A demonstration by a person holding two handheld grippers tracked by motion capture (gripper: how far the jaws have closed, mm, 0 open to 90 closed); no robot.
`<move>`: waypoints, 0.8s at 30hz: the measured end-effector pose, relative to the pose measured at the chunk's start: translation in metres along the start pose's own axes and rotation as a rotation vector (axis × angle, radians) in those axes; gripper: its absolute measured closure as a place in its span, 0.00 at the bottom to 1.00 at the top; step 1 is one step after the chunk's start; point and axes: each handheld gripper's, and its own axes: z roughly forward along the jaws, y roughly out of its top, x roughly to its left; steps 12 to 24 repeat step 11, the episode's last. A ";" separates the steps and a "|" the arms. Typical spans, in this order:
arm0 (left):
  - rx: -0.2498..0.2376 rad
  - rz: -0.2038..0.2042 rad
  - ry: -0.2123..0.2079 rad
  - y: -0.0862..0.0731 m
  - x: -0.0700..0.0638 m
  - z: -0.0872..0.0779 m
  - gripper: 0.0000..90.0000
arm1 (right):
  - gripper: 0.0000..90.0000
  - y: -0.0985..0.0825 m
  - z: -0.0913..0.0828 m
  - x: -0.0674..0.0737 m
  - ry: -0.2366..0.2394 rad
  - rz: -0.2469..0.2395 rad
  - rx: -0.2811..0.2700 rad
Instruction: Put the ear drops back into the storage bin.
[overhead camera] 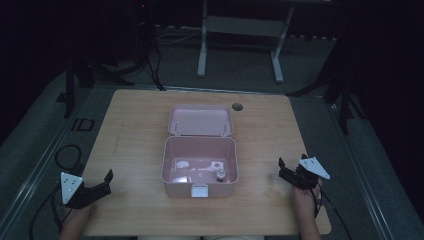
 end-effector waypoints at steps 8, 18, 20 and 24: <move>-0.001 -0.005 -0.002 0.000 0.000 0.000 0.00 | 0.14 -0.005 -0.006 -0.006 -0.005 0.003 0.002; -0.001 -0.005 -0.002 0.000 0.000 0.000 0.00 | 0.14 -0.006 -0.004 -0.006 -0.008 0.001 0.011; -0.001 -0.005 -0.002 0.000 0.000 0.000 0.00 | 0.14 -0.006 -0.004 -0.006 -0.008 0.001 0.011; -0.001 -0.005 -0.002 0.000 0.000 0.000 0.00 | 0.14 -0.006 -0.004 -0.006 -0.008 0.001 0.011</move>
